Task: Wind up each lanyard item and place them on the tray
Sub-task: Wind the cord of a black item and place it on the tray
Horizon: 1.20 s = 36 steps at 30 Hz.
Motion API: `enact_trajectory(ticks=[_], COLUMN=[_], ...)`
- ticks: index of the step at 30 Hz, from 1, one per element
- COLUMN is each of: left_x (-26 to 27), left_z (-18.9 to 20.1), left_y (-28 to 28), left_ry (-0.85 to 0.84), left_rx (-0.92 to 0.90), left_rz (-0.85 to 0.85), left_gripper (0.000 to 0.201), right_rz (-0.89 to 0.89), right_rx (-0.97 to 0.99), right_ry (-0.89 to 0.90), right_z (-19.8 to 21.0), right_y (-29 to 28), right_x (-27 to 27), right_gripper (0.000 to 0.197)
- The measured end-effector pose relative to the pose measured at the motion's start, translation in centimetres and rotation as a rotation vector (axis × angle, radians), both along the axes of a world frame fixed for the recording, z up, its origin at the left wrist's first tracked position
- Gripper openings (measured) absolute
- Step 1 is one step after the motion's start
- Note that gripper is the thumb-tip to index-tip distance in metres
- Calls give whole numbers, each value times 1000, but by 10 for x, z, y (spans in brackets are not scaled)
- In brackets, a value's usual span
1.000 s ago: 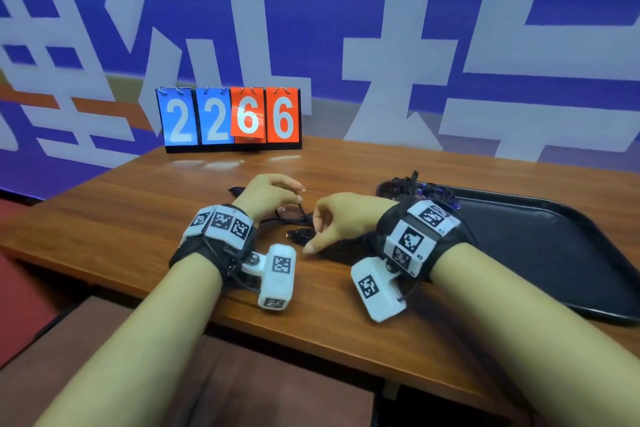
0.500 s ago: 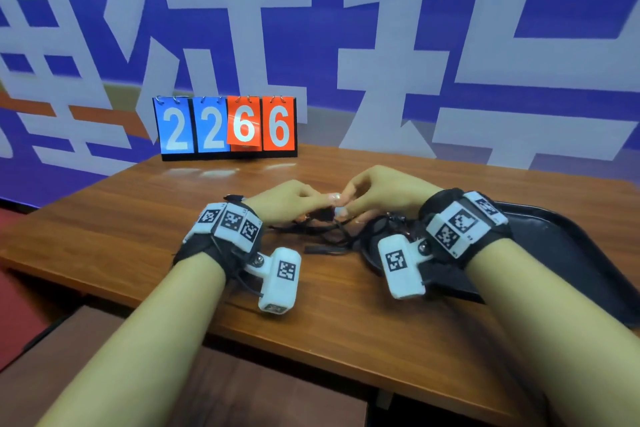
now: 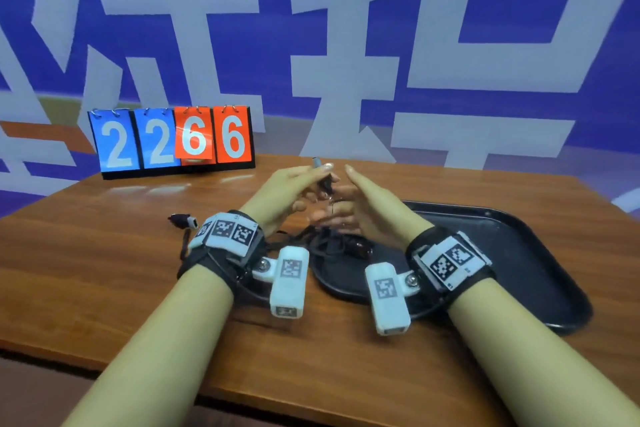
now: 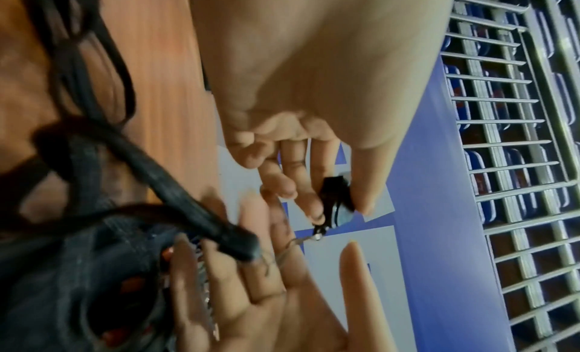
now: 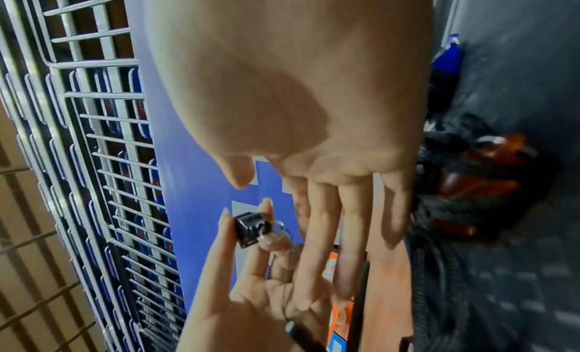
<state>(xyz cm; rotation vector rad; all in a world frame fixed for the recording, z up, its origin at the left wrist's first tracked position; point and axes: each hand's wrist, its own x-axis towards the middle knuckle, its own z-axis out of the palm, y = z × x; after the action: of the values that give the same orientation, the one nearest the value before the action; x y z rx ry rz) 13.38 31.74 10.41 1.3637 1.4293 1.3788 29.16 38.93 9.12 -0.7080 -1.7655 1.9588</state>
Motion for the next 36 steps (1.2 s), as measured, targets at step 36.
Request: enact_trajectory(ticks=[36], left_x=[1], left_z=[-42], left_y=[7], left_ry=[-341], left_rx=[-2], left_rz=[-9], left_gripper=[20], right_rz=[-444], right_rx=[417], right_ry=[248], right_z=[-8], right_y=[-3], right_x=[25], right_gripper=[11])
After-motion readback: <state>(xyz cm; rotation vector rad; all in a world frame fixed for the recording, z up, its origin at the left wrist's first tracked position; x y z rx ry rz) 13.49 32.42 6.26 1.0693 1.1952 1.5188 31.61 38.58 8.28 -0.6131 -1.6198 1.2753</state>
